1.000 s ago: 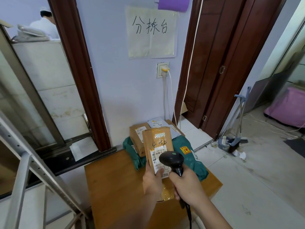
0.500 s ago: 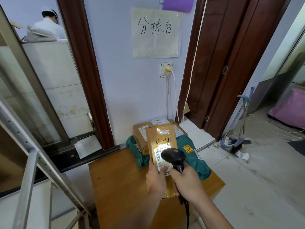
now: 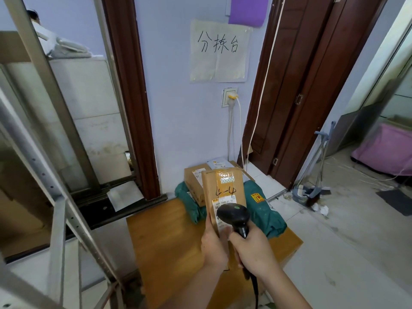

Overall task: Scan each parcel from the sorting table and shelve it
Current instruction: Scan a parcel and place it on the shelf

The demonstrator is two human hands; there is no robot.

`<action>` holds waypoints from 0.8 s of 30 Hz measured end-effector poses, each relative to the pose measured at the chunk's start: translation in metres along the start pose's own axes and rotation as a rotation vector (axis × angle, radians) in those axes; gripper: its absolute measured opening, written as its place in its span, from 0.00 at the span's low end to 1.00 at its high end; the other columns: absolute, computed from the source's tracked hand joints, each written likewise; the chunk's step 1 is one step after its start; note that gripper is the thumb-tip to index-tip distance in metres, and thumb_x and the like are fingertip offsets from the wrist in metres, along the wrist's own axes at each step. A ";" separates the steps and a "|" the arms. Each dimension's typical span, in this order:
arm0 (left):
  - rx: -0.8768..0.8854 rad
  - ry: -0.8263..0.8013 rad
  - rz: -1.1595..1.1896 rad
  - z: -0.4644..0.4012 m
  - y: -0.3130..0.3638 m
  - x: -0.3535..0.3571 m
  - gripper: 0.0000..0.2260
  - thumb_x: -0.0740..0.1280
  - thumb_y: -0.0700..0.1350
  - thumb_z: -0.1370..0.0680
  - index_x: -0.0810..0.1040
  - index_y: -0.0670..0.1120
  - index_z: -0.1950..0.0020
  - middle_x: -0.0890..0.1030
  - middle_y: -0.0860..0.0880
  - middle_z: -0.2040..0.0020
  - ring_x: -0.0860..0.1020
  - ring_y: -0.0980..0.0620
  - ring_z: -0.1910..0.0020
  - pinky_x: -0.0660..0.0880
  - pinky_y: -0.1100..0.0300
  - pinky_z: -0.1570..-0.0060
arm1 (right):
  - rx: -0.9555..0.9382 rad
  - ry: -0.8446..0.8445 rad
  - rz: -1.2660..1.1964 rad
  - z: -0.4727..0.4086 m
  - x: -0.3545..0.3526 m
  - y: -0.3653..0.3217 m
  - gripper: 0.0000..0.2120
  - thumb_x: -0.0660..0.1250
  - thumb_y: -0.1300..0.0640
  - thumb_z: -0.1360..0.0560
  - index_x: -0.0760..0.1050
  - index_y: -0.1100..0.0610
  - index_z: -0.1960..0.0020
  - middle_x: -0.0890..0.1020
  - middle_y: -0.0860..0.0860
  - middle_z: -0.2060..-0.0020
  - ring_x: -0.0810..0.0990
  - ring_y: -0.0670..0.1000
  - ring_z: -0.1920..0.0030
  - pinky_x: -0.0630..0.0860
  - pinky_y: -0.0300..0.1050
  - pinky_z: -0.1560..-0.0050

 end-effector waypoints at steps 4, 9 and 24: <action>-0.043 0.007 0.155 0.018 -0.013 -0.017 0.44 0.68 0.78 0.35 0.71 0.56 0.25 0.85 0.54 0.44 0.83 0.52 0.44 0.80 0.47 0.40 | 0.000 0.041 0.088 0.020 0.008 0.005 0.05 0.69 0.51 0.24 0.75 0.48 0.50 0.81 0.52 0.71 0.80 0.51 0.71 0.78 0.46 0.69; -0.069 0.005 0.139 0.040 -0.021 -0.035 0.33 0.66 0.59 0.28 0.68 0.56 0.22 0.85 0.52 0.44 0.83 0.50 0.43 0.79 0.45 0.38 | -0.024 0.040 0.109 0.048 0.017 0.003 0.06 0.70 0.52 0.25 0.74 0.47 0.51 0.81 0.52 0.68 0.81 0.53 0.66 0.76 0.45 0.65; -0.119 0.240 0.074 0.138 -0.037 -0.087 0.27 0.70 0.47 0.20 0.66 0.64 0.25 0.82 0.62 0.39 0.80 0.58 0.39 0.79 0.55 0.37 | -0.188 -0.262 0.230 0.122 0.038 0.006 0.06 0.69 0.55 0.24 0.73 0.50 0.49 0.79 0.49 0.68 0.79 0.51 0.67 0.70 0.40 0.66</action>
Point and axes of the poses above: each hand's wrist, its own z-axis away from the middle knuckle, its own x-axis out of the palm, y = z × x, the point moved 10 cm from there along -z, towards the middle knuckle
